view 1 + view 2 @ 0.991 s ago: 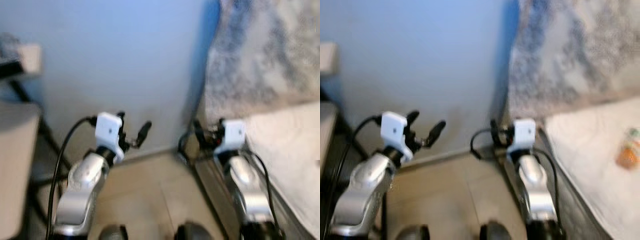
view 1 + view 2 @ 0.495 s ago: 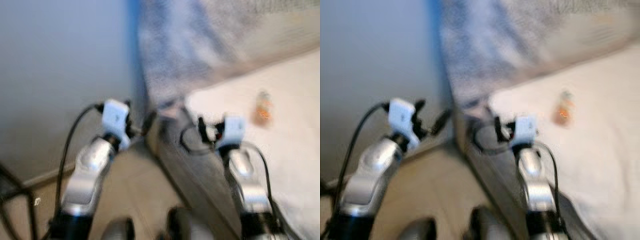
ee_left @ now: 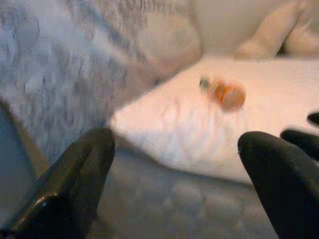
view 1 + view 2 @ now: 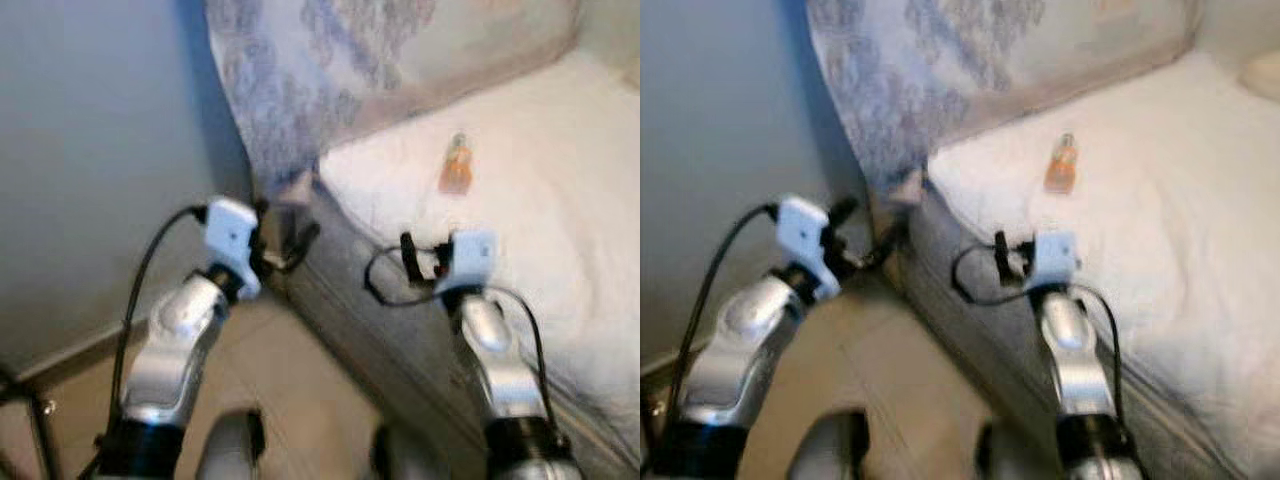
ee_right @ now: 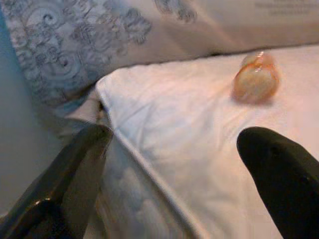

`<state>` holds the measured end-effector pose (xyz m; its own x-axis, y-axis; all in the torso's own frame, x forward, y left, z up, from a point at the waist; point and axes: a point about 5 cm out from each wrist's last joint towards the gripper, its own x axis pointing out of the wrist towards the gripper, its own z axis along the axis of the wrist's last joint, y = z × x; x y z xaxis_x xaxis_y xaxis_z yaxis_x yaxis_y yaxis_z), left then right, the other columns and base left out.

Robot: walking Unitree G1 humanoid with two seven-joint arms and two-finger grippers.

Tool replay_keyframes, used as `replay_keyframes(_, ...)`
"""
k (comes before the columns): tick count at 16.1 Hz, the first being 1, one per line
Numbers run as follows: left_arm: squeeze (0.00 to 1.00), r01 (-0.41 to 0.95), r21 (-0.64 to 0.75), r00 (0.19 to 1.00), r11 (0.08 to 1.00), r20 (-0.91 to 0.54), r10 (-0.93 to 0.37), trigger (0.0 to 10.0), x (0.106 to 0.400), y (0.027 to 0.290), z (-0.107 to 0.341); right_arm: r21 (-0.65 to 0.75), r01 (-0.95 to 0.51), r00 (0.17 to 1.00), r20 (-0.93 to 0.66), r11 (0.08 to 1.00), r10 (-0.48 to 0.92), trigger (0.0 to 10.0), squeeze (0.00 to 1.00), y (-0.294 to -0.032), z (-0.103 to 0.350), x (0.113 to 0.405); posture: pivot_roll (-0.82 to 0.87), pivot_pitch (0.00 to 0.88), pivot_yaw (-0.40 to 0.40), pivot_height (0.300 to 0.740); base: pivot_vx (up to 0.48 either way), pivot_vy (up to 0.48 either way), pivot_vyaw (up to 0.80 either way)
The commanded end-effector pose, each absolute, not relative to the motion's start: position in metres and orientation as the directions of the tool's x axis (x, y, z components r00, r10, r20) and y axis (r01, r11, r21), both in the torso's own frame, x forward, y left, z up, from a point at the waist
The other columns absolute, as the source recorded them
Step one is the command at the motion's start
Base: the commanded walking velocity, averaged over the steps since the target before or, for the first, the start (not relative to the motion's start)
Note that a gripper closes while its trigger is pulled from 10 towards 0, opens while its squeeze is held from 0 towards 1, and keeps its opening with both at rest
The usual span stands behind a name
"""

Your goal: Clean up the room

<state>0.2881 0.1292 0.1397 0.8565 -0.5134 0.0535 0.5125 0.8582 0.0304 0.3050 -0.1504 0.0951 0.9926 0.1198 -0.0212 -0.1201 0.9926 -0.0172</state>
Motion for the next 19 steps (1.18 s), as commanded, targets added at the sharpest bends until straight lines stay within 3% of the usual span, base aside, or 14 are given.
replay_keyframes(1, 0.0, 0.517, 0.048, 0.853, 0.854, 0.056, -0.52, 10.0, 0.29, 0.132, 0.144, -0.011, -0.122, 0.992, -0.015, 0.992, 0.122, 10.0, 0.0, -0.148, 0.097, 0.307, -0.08, 0.0, -0.001, 0.615, 0.0, 0.48, -0.67)
replay_keyframes(6, 0.0, 0.538, 0.067, 0.84, 0.84, 0.035, -0.541, 10.0, 0.293, 0.129, 0.142, -0.057, -0.083, 0.997, 0.006, 0.995, 0.083, 10.0, 0.0, -0.153, 0.096, 0.301, -0.1, 0.0, 0.009, 0.615, 0.0, 0.48, -0.54)
replay_keyframes(9, 0.0, 0.529, 0.07, 0.847, 0.846, 0.025, -0.531, 10.0, 0.292, 0.128, 0.141, -0.04, -0.06, 0.998, -0.004, 0.997, 0.06, 10.0, 0.0, -0.157, 0.096, 0.297, -0.1, 0.0, 0.001, 0.615, 0.0, 0.0, 0.0)
replay_keyframes(19, 0.0, 0.563, 0.108, 0.824, 0.82, 0.011, -0.567, 10.0, 0.287, 0.125, 0.142, -0.038, -0.001, 0.999, 0.043, 0.999, 0.002, 10.0, 0.0, -0.168, 0.103, 0.288, -0.12, 0.0, 0.012, 0.615, 0.0, 0.0, -0.7)
